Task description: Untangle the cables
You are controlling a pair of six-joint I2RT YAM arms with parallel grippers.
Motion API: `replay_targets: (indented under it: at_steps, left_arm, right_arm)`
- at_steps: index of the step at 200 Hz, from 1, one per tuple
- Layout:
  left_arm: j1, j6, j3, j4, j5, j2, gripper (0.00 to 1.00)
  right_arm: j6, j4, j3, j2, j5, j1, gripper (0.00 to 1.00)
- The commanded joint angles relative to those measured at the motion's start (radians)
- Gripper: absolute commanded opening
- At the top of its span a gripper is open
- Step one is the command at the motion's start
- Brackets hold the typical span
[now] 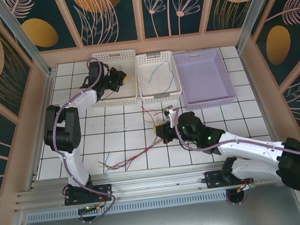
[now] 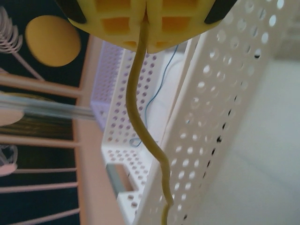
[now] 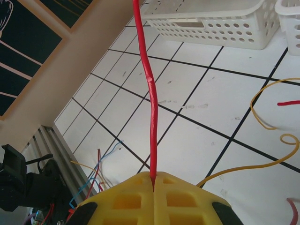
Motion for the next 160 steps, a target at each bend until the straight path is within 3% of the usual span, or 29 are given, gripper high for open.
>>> replay_targets:
  at_steps: [1,69,160]
  left_arm:
    - [0.044,-0.114,0.005,0.121,0.059,0.045,0.0]
    - [0.13,-0.135,0.016,0.102,0.011,0.129,0.0]
    - [0.144,0.04,0.201,-0.203,-0.18,0.27,0.0]
  right_arm:
    - [-0.021,0.006,0.035,-0.008,-0.009,0.006,0.0]
    - [-0.024,0.009,0.046,0.013,-0.018,0.006,0.0]
    - [-0.029,0.014,0.055,0.036,-0.025,0.006,0.0]
